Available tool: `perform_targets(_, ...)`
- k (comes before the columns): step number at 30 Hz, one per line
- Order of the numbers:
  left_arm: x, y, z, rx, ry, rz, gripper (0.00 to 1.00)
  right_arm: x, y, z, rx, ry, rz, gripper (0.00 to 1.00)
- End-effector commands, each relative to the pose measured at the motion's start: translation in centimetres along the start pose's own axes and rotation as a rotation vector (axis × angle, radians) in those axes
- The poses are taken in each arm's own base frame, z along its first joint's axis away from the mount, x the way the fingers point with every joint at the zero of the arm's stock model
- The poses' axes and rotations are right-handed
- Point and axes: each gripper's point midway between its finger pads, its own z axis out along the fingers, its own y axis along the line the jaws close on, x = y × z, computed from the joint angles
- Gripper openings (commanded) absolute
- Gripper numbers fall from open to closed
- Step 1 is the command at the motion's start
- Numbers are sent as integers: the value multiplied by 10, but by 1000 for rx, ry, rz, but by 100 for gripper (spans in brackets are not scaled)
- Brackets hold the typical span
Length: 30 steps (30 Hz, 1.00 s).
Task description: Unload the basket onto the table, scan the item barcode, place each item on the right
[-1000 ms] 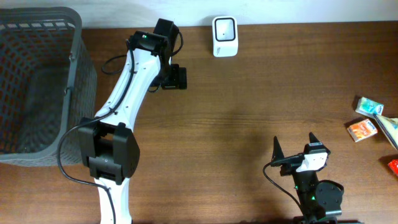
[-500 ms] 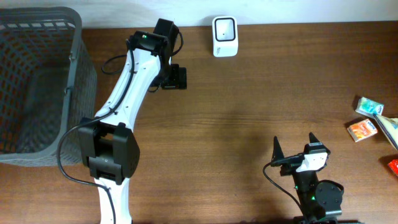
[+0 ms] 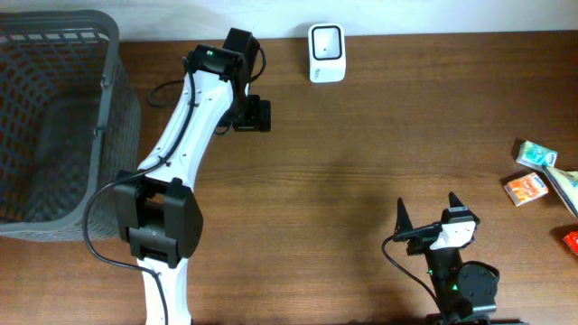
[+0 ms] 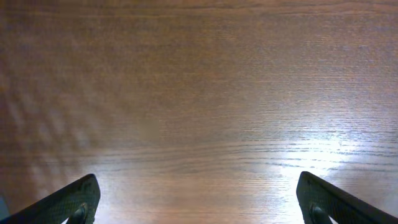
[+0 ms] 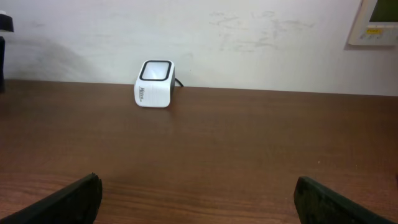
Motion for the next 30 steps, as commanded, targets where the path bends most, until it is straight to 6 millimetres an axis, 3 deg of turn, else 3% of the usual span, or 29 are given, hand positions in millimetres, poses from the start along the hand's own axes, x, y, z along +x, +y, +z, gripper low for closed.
perform_targets(1,-6,3,-44,19,-113,127,99,2,-1,0,3,0,-2,98)
perform_targets(8,-4,8,-106,30,-256,261,99,2,-1,0,3,0,-2,98)
perform_targets(12,6,12,-124,30,-303,304,99,2,-1,0,3,0,-2,98)
perform_targets(21,42,13,-103,97,-518,392,99,2,-1,0,3,0,-2,98)
perform_targets(26,77,40,-91,96,-627,346,99,2,-1,0,3,-1,-2,98)
perform_targets(30,106,65,-93,115,-784,282,99,2,-1,0,3,0,-2,98)
